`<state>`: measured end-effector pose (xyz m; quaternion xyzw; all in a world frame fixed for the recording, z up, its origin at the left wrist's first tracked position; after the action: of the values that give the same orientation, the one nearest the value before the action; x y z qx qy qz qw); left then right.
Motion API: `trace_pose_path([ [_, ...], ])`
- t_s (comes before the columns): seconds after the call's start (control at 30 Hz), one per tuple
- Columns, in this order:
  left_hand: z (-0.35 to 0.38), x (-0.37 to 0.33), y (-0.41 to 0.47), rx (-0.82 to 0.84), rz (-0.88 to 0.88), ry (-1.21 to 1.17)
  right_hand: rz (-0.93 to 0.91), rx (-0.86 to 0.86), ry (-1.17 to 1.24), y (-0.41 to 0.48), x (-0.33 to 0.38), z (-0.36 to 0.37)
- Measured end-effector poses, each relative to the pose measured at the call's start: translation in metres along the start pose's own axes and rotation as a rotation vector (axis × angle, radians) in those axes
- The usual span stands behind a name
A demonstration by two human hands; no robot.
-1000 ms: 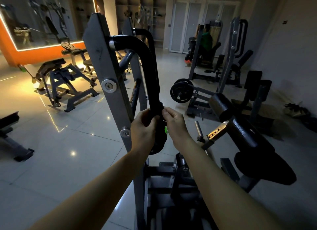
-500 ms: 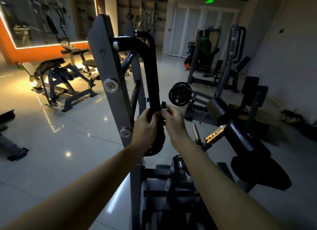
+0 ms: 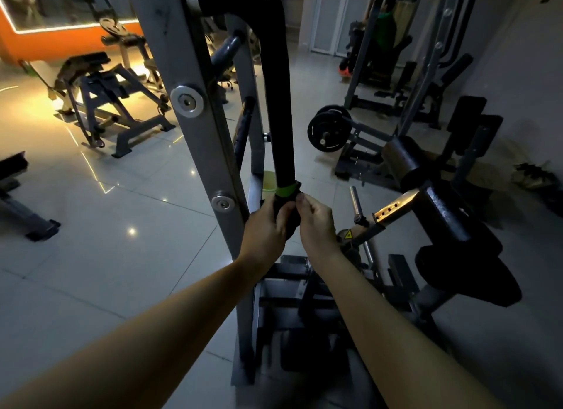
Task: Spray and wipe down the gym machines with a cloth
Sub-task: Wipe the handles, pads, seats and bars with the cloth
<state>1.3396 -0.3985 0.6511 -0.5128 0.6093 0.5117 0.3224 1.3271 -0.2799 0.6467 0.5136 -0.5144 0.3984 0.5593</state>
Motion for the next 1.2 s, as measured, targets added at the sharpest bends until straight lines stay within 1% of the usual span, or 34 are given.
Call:
trace_pose_path([
  [0.1,0.004,0.007,-0.003,-0.002,-0.004,0.037,0.014,0.008,0.017,-0.002,-0.009,0.001],
  [0.2,0.008,0.017,-0.005,0.038,0.004,0.087,0.026,-0.015,0.001,-0.006,-0.022,-0.001],
  [0.3,0.013,0.032,-0.007,0.048,0.032,0.168,0.049,-0.033,0.023,-0.009,-0.036,0.000],
  [0.4,0.017,0.040,-0.008,0.058,0.061,0.273,0.036,-0.033,-0.005,-0.009,-0.044,0.000],
  [0.5,0.016,0.040,-0.010,0.085,0.041,0.344,0.024,-0.023,-0.031,-0.010,-0.043,0.002],
  [0.57,0.014,0.038,-0.011,0.112,0.012,0.396,0.053,-0.041,-0.063,-0.011,-0.039,0.001],
  [0.67,0.010,0.033,-0.013,0.126,-0.017,0.409,0.096,-0.057,-0.102,-0.016,-0.027,-0.001],
  [0.8,0.005,0.023,-0.018,0.112,-0.036,0.414,0.138,-0.062,-0.132,-0.016,-0.025,-0.004],
  [0.9,-0.001,0.015,-0.023,0.064,-0.040,0.439,0.195,-0.101,-0.180,-0.016,-0.035,-0.012],
  [1.0,-0.009,0.008,-0.029,0.042,-0.048,0.468,0.247,-0.136,-0.138,-0.028,-0.014,-0.018],
  [1.1,-0.020,-0.002,-0.032,0.099,-0.037,0.413,0.309,-0.109,-0.020,-0.036,0.003,-0.030],
  [1.2,-0.032,-0.011,-0.032,0.214,-0.091,0.169,0.331,-0.005,0.064,-0.047,0.013,-0.040],
])
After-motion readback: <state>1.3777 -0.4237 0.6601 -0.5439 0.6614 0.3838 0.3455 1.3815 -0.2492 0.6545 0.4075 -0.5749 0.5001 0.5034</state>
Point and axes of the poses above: each hand's wrist, its own y-axis towards the middle knuckle, its own z-axis out of the palm, x = y × z, the point moved 5 cm from there along y, towards the middle knuckle, and after that the axes turned 2 degrees about -x, right-handed, at the moved point
